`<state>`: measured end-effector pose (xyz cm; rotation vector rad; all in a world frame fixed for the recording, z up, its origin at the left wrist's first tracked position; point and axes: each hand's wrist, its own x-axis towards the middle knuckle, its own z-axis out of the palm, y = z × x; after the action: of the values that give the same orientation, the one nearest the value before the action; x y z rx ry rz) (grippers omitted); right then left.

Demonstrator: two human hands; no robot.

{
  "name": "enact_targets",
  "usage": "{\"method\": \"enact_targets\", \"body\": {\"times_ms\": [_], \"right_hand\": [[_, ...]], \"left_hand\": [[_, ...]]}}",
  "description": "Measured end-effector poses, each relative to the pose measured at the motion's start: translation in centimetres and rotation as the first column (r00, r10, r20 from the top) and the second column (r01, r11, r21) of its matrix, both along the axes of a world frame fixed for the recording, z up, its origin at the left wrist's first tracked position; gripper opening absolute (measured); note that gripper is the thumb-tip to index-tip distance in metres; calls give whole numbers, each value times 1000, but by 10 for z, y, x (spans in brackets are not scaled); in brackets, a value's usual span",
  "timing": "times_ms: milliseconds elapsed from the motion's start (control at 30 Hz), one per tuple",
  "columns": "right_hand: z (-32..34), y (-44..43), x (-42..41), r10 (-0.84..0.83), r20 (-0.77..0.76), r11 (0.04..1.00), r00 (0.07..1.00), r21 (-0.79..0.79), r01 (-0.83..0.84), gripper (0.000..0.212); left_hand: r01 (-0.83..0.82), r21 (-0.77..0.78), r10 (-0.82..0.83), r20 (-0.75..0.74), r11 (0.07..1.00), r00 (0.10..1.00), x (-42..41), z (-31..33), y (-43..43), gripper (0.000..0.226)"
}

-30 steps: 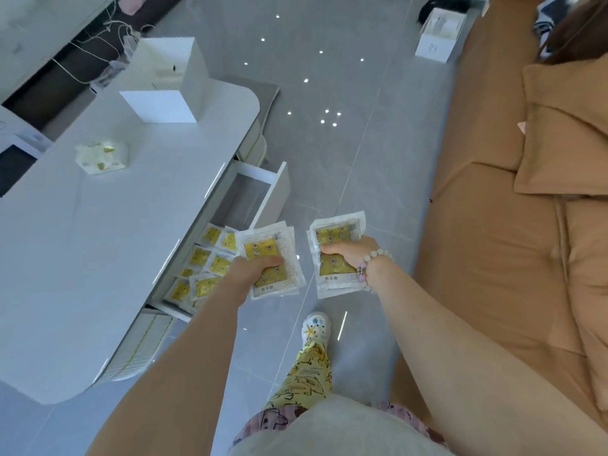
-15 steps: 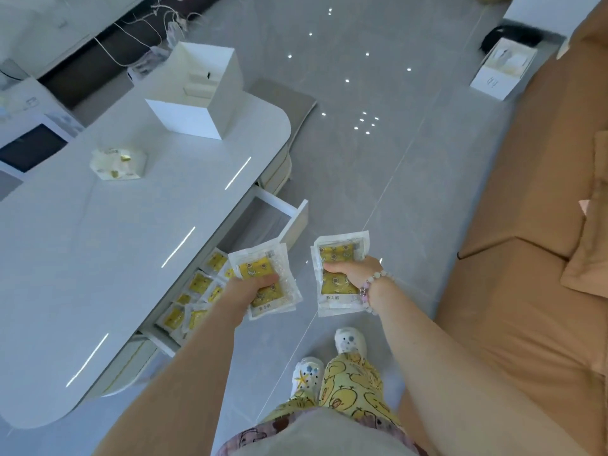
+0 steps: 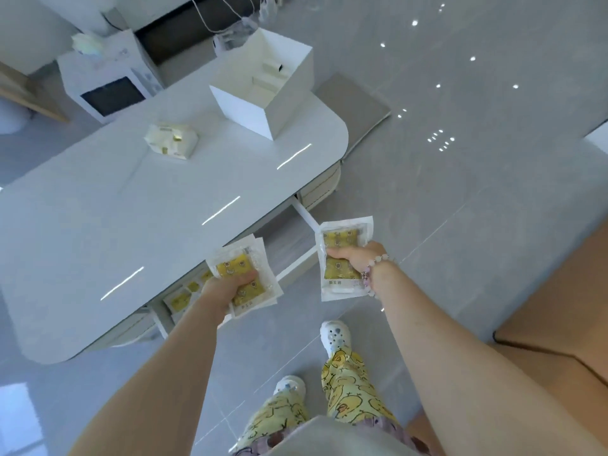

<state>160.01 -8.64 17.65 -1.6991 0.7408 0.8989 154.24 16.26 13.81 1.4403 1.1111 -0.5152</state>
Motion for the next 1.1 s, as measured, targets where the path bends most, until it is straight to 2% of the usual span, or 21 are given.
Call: {"method": "enact_targets", "body": {"times_ms": [233,367,467,633,767,833,900,933,967,1033,1100], "right_hand": [[-35,52,57,154,-29,988,988,-17,-155,58],[-84,81,72,215,-85,974,973,-52,-219,61],[-135,104,83,245,-128,965,961,-65,-255,66],[-223,145,104,401,-182,902,898,-92,-421,37],[-291,183,117,469,-152,875,870,-51,-481,53],[-316,200,117,488,-135,869,863,-22,-495,36],[-332,216,114,520,-128,850,845,-26,-527,22],[-342,223,111,542,-129,833,830,-42,-551,23],[-350,230,107,569,-131,814,812,-55,-579,28],[-362,244,97,615,-126,777,779,-75,-625,43],[-372,257,87,635,-116,758,764,-97,-645,53]], "left_hand": [[-224,12,225,-18,974,974,14,-24,26,32],[-285,72,290,-63,956,955,14,-74,47,46],[-300,120,311,-86,946,946,15,-125,63,45],[-282,131,295,-95,950,951,28,-213,90,34],[-395,98,404,-89,913,910,23,-282,119,33],[-402,95,411,-107,911,905,12,-304,136,29],[-407,97,417,-119,908,901,-1,-315,153,47],[-412,107,424,-127,905,897,-8,-322,161,61],[-428,123,442,-126,895,888,-14,-327,167,66],[-458,158,476,-101,875,874,-23,-337,176,50],[-443,200,471,-125,874,873,-27,-347,180,48]]}}
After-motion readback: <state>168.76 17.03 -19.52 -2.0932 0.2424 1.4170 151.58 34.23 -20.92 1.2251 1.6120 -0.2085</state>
